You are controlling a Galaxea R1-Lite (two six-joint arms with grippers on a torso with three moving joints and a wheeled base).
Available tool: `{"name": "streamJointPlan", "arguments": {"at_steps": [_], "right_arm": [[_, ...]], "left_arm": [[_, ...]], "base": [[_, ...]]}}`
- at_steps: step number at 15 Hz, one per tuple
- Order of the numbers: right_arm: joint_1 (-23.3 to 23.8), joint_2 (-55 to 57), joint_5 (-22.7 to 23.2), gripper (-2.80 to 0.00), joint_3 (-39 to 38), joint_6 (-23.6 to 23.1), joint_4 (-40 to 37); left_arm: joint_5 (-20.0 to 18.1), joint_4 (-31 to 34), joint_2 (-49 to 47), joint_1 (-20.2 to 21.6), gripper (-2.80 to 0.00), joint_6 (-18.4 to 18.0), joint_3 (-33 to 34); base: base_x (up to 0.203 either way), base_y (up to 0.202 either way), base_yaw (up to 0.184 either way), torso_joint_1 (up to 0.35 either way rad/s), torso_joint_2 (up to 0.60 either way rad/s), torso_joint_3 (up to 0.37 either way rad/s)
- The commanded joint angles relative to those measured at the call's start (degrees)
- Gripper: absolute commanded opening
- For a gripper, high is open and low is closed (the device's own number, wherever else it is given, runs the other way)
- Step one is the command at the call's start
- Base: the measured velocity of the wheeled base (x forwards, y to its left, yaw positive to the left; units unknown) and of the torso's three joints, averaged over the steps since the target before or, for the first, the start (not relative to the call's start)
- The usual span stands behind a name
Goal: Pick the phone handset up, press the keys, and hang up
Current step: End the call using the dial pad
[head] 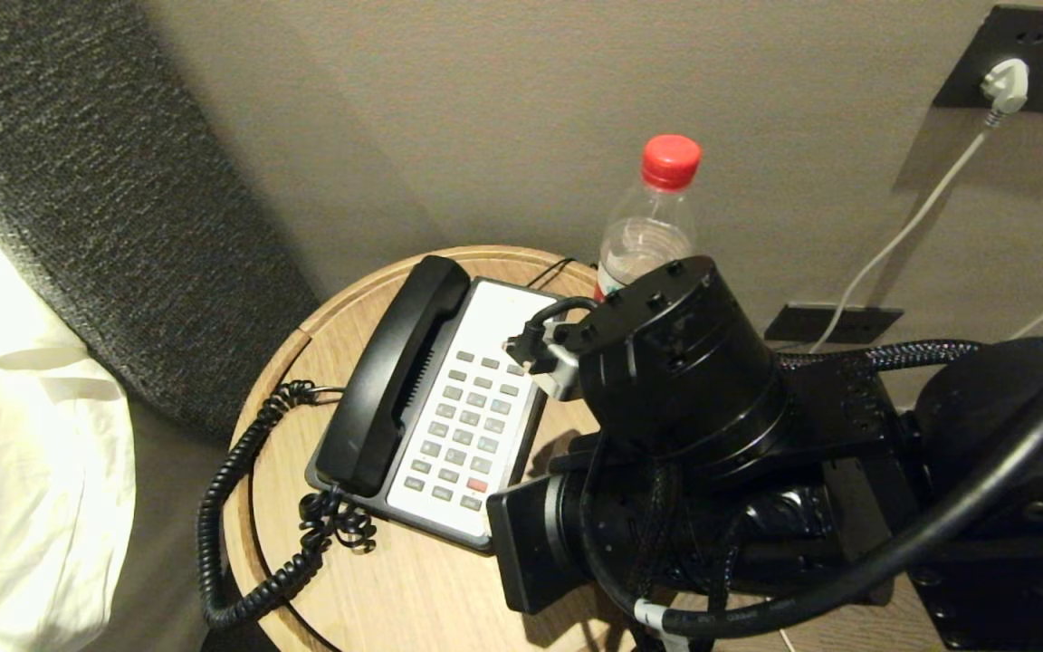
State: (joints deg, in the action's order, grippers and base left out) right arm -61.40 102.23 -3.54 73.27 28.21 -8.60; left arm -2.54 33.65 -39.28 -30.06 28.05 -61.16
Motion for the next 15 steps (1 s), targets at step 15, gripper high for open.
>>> {"name": "streamJointPlan", "arguments": {"at_steps": [15], "right_arm": [[2.4,2.7,0.6,-2.80,1.1,-2.1,4.9]], "left_arm": [[-0.2,0.2,1.7,0.0,-2.80,0.2,2.2]], "base": [[0.000,0.000,0.000,0.000,0.00,0.000]]}}
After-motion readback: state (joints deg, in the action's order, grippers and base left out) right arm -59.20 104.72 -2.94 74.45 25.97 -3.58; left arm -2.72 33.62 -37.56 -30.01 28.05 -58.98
